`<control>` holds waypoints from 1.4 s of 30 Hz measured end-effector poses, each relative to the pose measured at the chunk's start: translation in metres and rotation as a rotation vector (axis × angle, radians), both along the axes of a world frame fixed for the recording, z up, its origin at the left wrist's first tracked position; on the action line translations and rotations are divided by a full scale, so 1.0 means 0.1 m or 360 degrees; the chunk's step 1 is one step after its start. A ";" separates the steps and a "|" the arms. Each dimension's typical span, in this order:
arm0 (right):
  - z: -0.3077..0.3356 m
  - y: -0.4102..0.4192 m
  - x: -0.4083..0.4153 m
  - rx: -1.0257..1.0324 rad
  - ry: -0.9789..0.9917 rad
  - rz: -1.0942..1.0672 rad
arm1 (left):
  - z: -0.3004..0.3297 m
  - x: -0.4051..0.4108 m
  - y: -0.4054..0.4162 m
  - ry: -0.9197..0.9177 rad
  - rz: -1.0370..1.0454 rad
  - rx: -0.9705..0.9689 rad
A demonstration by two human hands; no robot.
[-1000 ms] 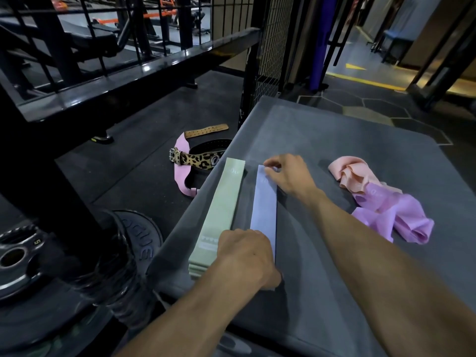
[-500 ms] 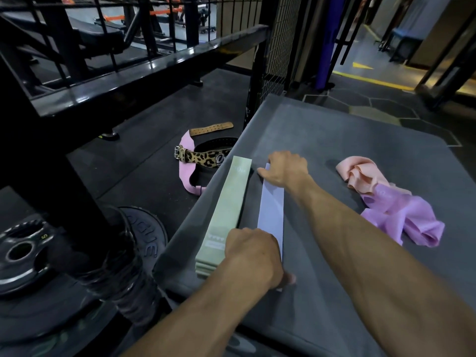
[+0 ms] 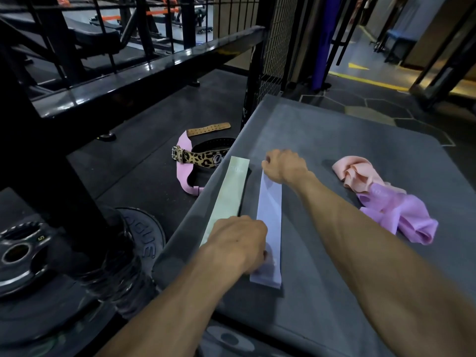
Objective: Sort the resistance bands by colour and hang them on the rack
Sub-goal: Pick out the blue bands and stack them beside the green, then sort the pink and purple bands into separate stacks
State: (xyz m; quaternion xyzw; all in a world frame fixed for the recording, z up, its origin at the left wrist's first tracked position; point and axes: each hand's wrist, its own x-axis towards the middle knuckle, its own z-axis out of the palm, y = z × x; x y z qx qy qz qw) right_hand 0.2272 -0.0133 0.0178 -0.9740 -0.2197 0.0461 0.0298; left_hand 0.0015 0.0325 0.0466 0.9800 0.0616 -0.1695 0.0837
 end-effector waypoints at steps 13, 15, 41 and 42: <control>0.25 -0.94 -0.13 0.0251 -0.0113 0.0085 | 0.07 0.02 -0.19 -0.0211 -0.0093 -0.0078; 0.28 -1.32 -0.28 0.0205 -0.0174 0.0068 | 0.12 0.00 -0.28 -0.0237 -0.0124 -0.0079; 0.40 -2.49 -1.11 0.0639 -0.0470 -0.0346 | 0.32 -0.20 -0.51 -0.0526 -0.0165 -0.0313; 0.51 -2.54 -1.15 0.0834 -0.0448 -0.0355 | 0.33 -0.21 -0.50 -0.0548 -0.0175 -0.0375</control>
